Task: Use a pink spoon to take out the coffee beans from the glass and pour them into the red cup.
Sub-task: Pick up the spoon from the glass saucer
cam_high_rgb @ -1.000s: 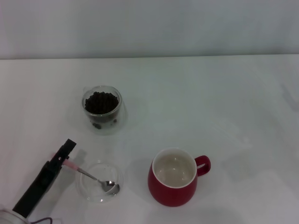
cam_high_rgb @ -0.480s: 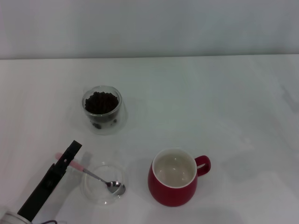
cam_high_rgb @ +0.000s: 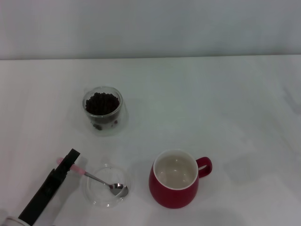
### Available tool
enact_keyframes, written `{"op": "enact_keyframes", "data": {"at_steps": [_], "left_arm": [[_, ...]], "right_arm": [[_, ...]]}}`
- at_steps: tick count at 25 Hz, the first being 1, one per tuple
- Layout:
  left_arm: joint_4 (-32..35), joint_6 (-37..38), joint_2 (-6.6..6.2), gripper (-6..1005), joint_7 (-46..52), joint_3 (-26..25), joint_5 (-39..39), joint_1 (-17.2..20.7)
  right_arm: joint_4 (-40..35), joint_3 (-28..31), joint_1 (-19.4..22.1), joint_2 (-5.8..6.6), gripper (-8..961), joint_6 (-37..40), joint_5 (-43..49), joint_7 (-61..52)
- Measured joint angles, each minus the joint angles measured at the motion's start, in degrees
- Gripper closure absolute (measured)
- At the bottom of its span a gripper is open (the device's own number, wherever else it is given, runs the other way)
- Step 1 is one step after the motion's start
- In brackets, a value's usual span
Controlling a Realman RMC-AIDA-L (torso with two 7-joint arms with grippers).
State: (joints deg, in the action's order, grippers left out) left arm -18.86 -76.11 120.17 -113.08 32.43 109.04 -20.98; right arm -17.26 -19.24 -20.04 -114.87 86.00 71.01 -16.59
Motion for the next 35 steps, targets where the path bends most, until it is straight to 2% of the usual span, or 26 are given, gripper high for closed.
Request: {"op": "enact_keyframes", "data": {"at_steps": [4,7,12,23,35], "left_arm": [[-0.21,0.07,0.03,508,-0.07,0.0,0.0,0.24],[-0.25,0.02,0.02,555,-0.09,-0.06,0.0,0.49],[-0.64,-0.37,-0.12,742,-0.27,-0.12,-0.05,0.56],[-0.65,-0.14,-0.05,848,-0.76,-0.56,-0.04,0.77],[-0.64,-1.91,-0.11,868,-2.05,-0.53,-0.07,0.05]], "right_arm": [[0.88,-0.01,0.0,0.0,268,-0.3,-0.01,1.59],[1.24,0.0,-0.01,0.0,268,-0.77,-0.01,2.17],[1.62,-0.01,-0.08,0.0,268,-0.84,-0.01,2.59],[2.04,-0.01,0.0,0.0,268,-0.85,0.0,2.75],[2.13,-0.01,0.0,0.0,268,-0.81,0.0,2.92]]}}
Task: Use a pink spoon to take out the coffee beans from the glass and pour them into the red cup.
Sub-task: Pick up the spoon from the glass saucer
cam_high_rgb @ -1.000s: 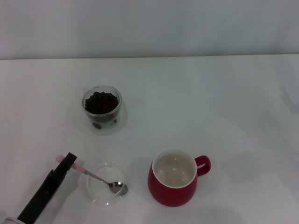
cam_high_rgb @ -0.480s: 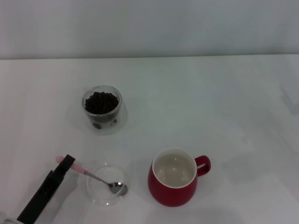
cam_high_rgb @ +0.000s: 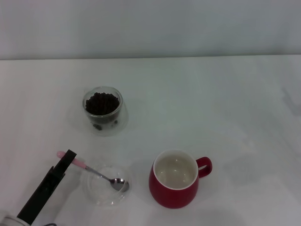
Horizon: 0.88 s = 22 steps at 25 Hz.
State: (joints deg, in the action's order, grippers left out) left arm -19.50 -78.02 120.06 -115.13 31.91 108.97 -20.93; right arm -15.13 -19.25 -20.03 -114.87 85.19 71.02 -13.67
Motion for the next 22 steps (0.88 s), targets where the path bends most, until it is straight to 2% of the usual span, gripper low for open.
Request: {"op": "enact_keyframes", "data": {"at_steps": [9,22], "left_arm": [[0.26,-4.64,-0.25,867,-0.76,0.04,-1.23,0.67],[2.59,-5.67,-0.7,868,0.28,0.0,-0.92,2.18]], "right_arm": [[-0.13,0.0,-0.05,0.0,268,0.02,0.0,0.05],[0.13,0.0,-0.03,0.0,269,0.55,-0.72,1.24]]}}
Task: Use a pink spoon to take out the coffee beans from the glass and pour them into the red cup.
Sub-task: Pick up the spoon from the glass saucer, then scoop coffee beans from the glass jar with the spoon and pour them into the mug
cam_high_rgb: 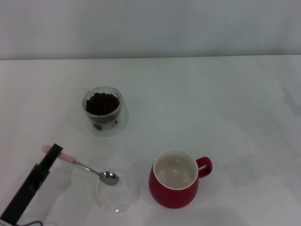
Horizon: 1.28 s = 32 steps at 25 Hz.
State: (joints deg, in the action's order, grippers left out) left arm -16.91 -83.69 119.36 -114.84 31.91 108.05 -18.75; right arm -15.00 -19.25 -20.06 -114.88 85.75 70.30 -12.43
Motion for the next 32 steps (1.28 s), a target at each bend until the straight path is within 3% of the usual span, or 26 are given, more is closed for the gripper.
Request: {"op": "enact_keyframes", "data": {"at_steps": [5,12,20,27,32], "left_arm": [[3.13,-3.21,-0.01,868,0.03,0.0,-0.21,1.22],[13.05,-9.03,-0.34,868,3.71,0.58,-2.43,1.96],[24.58,-8.63,-0.56,867,15.67,0.62,-8.59,-1.93],[40.68,-5.15,-0.91,867,32.01,0.61,-13.75,-4.78],[47.48,-1.05,-2.71,868,39.63,0.58,-16.34,-7.11]], "right_arm": [[0.09,0.0,-0.07,0.0,269,-0.15,0.0,0.02],[0.69,-0.09,-0.4,0.0,269,-0.28,0.0,0.04],[1.99,-0.08,-0.57,-0.07,269,-0.33,0.02,0.04],[3.9,-0.08,-0.26,-0.08,269,-0.22,0.02,0.04],[5.57,-0.08,-0.06,-0.08,268,0.92,0.02,0.04]]}}
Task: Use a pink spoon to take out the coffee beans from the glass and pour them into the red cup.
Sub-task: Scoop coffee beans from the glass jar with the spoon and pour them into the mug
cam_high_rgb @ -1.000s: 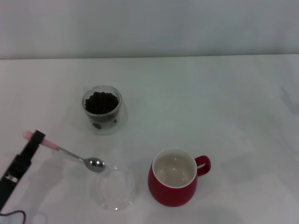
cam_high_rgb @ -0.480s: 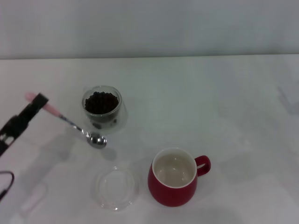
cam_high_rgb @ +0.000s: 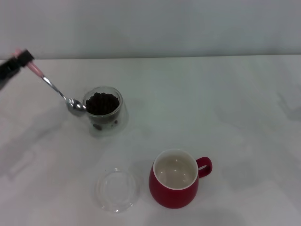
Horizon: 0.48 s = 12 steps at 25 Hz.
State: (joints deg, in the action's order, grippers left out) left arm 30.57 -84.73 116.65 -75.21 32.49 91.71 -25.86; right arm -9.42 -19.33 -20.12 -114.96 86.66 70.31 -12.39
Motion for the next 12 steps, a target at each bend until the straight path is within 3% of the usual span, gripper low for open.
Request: {"op": "enact_keyframes", "data": {"at_steps": [2,3,5,9,12], "left_arm": [[1.78,2.42,-2.32,868,4.35,0.03,-3.67,-2.71],[1.78,2.42,-2.32,868,4.35,0.03,-3.67,-2.71],[2.23,4.29,-3.77,868,6.75,0.02,-6.92,-4.93],[2.5,8.09,-5.11,868,9.14,0.04,-12.48,-8.98],[2.54,11.15,-5.39,868,10.78,0.03,-16.99,-12.11]], "right_arm": [[0.74,0.0,0.0,0.0,267,0.82,0.0,0.0],[1.12,-0.01,-0.01,-0.02,267,1.22,0.0,0.0],[1.89,-0.1,-0.01,-0.05,267,2.16,0.0,-0.01],[3.43,-0.3,-0.01,-0.07,267,3.84,0.0,-0.02],[4.49,-0.4,-0.01,-0.09,267,4.41,0.0,-0.05]]}}
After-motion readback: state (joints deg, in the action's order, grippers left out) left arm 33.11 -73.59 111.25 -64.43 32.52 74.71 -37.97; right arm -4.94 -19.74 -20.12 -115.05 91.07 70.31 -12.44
